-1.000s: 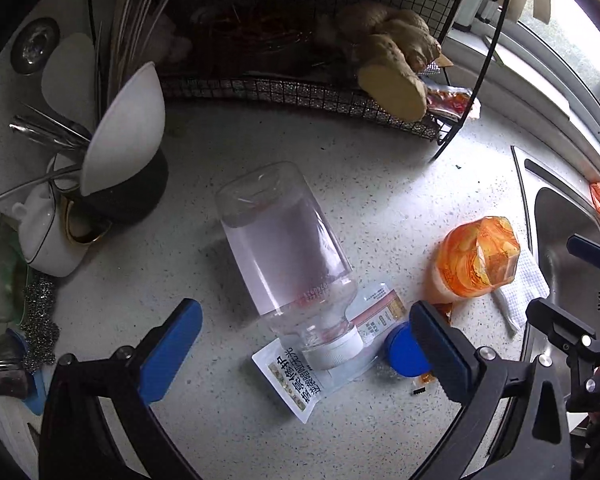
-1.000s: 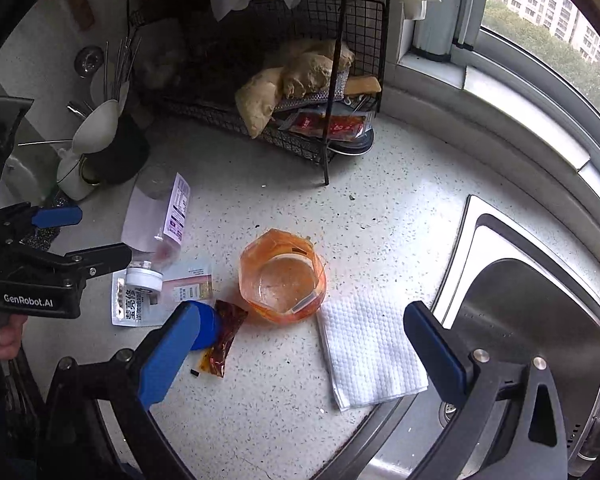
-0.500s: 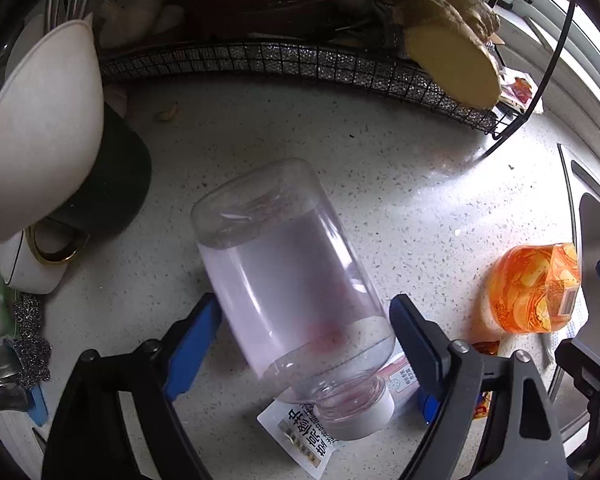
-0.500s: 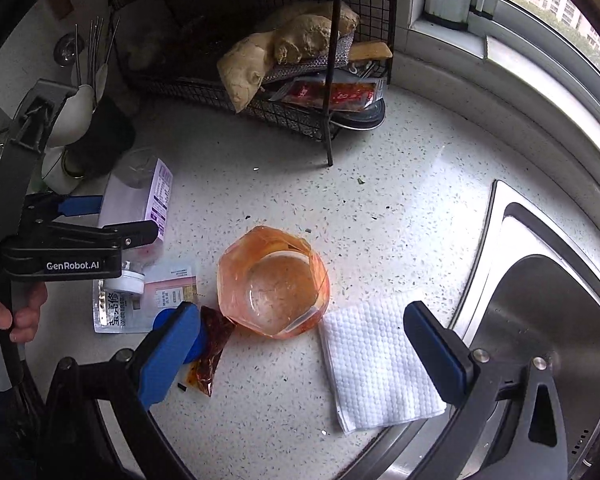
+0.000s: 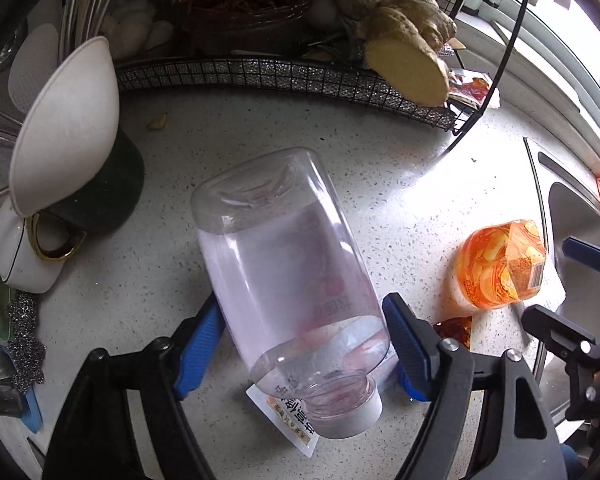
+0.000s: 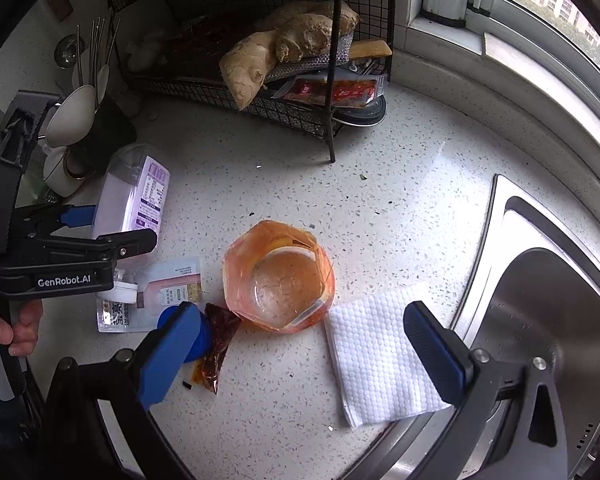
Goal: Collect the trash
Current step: 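Grasp the orange plastic jar with the right gripper while left holds bottle, then lift the bottle and orange jar with both grippers off the counter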
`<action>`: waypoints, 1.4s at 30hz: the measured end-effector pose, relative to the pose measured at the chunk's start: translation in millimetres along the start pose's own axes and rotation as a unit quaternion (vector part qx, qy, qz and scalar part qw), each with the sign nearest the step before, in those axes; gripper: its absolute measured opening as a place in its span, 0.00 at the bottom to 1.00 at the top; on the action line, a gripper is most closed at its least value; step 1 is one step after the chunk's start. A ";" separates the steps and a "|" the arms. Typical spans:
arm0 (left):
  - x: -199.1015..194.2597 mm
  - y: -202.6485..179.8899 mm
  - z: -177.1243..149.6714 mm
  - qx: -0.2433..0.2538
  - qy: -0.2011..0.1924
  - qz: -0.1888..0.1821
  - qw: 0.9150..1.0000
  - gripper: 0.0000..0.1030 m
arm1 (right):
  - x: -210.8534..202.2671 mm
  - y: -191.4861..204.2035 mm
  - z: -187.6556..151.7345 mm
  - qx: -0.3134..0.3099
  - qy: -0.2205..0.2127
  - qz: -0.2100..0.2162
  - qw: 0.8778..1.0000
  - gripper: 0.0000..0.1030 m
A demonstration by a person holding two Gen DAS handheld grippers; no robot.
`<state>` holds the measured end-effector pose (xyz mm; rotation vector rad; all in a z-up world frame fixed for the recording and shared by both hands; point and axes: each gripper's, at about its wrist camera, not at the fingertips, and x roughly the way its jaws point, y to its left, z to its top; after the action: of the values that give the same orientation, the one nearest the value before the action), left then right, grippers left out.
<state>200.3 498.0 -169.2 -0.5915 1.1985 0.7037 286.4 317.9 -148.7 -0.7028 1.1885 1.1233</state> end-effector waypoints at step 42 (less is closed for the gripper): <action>-148.5 -114.2 -106.3 0.144 -0.107 -0.041 0.983 0.74 | -119.9 0.3 -98.5 0.019 -0.103 -0.037 0.994 0.63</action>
<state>190.4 319.4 -49.3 -0.3127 1.0459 0.4986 253.7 194.0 -61.3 -0.5814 0.9988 1.0808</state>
